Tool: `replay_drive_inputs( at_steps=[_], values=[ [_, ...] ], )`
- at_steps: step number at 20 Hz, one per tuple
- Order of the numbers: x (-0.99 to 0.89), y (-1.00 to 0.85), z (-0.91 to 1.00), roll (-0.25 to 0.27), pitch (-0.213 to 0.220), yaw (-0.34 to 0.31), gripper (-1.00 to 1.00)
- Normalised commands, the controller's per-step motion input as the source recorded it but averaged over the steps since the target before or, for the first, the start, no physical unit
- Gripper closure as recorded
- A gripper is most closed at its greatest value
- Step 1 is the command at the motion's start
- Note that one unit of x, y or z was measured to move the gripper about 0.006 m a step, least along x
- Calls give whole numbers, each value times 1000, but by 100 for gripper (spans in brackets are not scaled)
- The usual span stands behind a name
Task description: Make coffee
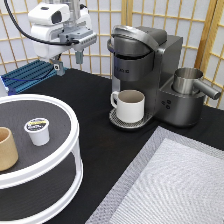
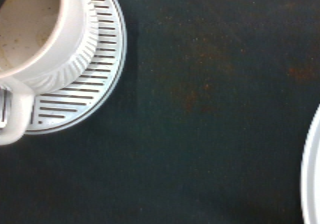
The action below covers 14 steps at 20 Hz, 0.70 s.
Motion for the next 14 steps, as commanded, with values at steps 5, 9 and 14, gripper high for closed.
replay_drive_inputs(
  at_steps=[5, 9, 14],
  values=[
    [356, -132, 62, 41, 7, 1, -100],
    [346, -208, 0, 78, 0, 18, -100],
    [689, -295, 417, 166, 106, 19, -100]
  ],
)
